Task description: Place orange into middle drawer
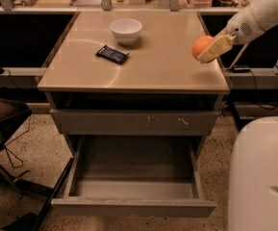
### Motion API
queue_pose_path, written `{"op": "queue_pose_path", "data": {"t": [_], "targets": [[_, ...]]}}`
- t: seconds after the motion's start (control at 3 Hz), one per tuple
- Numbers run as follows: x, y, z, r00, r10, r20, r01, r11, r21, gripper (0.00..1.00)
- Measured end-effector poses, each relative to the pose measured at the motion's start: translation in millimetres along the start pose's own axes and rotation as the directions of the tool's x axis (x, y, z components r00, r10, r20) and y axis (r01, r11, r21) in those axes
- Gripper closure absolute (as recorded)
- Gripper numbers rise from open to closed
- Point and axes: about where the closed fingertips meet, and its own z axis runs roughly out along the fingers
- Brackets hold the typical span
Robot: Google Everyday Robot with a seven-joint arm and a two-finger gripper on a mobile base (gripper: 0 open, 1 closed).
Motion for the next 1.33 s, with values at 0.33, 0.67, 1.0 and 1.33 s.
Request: {"op": "queue_pose_path", "data": {"t": [0.33, 0.67, 1.0, 1.33], "targets": [[0, 39, -67, 0.996, 0.002, 0.088, -0.006, 0.9989, 0.047, 1.00], [5, 90, -140, 0.984, -0.030, 0.176, 0.002, 0.9876, 0.157, 1.00], [7, 127, -164, 0.983, -0.035, 0.182, 0.002, 0.9841, 0.178, 1.00], [9, 123, -152, 0.980, -0.034, 0.195, -0.002, 0.9838, 0.179, 1.00]]}}
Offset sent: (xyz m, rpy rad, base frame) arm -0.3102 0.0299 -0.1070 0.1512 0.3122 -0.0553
